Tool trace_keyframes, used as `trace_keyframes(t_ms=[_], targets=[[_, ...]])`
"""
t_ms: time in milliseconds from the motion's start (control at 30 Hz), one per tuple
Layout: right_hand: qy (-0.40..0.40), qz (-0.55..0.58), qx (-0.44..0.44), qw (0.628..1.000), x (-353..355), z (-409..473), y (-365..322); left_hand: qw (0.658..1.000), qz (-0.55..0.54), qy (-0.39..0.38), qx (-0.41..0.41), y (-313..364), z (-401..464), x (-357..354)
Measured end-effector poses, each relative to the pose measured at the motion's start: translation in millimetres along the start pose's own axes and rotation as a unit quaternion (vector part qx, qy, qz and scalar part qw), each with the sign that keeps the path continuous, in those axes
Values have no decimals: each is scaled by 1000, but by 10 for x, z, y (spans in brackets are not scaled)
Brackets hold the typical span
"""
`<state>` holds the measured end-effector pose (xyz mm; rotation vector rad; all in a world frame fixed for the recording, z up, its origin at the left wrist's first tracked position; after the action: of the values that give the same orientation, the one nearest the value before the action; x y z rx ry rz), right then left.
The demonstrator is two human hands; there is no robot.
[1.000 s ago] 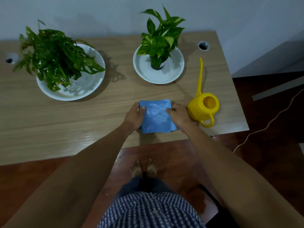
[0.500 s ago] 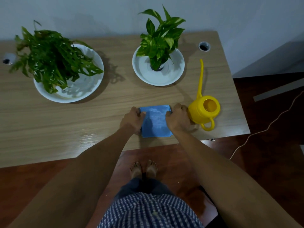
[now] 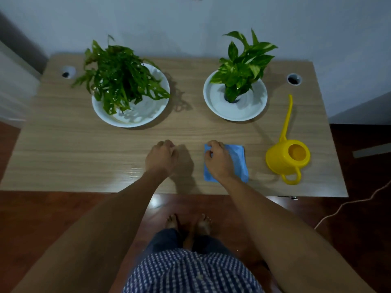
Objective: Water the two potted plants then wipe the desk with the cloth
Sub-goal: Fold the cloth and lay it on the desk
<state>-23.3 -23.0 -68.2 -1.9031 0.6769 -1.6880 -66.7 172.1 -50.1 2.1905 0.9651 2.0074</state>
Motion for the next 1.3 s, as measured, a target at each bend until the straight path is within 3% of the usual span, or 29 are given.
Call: trace_keyframes(t_ms=[267, 433, 700, 967, 1300], targets=[[23, -93, 79, 992, -480, -213, -352, 997, 44, -13, -66, -608, -40, 120], [13, -149, 81, 985, -779, -354, -349, 994, 39, -7, -97, -842, -87, -84], [21, -247, 117, 962, -1011, -492, -173, 986, 77, 44, -140, -1002, -150, -476], [36, -268, 119, 955, -1083, -474, -107, 979, 103, 85, -155, -1064, -138, -580], [30, -278, 117, 953, -1054, -477, -152, 980, 95, 82, -154, -1069, -128, -585]])
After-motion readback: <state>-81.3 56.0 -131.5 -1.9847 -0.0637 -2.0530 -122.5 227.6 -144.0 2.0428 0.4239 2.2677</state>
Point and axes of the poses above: each hand's wrist, its own z-axis towards the middle knuckle, its own x-axis out of the back of the hand, y = z × x, the point moved 2 cm from there along z, towards the middle knuckle, and after that the axes turned 8 degrees about y, right-handed, at the moved point
